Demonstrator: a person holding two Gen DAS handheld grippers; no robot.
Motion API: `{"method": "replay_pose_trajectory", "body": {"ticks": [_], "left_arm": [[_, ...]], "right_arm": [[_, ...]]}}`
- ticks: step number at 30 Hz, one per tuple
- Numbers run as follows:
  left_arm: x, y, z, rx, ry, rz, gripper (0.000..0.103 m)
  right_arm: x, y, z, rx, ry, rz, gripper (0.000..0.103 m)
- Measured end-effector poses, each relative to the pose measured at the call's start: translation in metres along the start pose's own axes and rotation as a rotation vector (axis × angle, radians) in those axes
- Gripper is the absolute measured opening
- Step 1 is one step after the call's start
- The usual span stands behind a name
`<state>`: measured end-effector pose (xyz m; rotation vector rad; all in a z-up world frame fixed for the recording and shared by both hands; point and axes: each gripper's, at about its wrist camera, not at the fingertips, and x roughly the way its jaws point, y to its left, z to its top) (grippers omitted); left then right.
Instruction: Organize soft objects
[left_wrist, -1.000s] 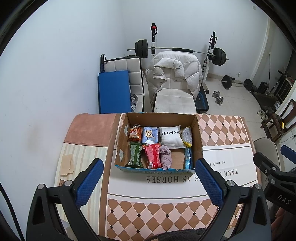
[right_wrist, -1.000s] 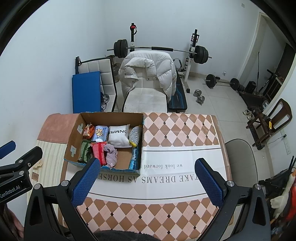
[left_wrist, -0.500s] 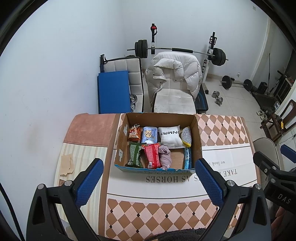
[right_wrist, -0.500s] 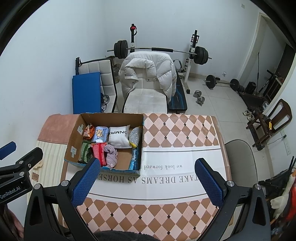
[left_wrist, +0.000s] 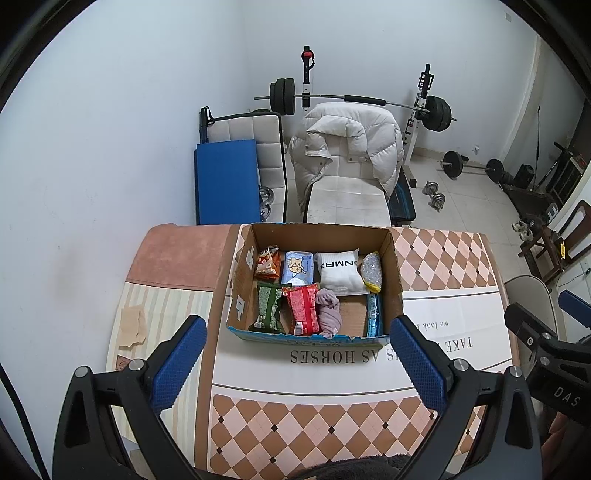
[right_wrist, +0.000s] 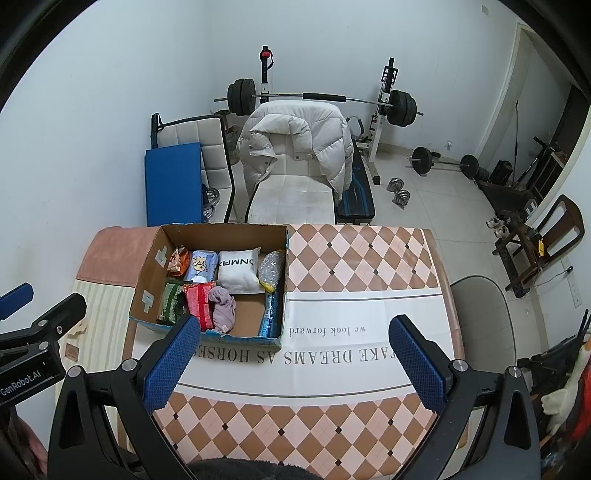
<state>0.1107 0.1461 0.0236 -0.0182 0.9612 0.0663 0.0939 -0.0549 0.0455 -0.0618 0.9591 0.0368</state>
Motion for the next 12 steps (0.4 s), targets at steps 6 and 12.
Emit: {"method": "replay_pose_trajectory", "body": {"ticks": [6,12], "left_arm": [[0.0001,0.0007,-0.0007,-0.002,-0.001,0.001,0.102],[-0.0015,0.0029,-0.0035,-0.012,-0.02,0.005,0.102]], "right_arm": [[0.0001,0.0014,0.0002,-0.003,-0.003,0.0,0.103],[0.0004,0.0024,0.0002,-0.003,-0.003,0.0,0.103]]}}
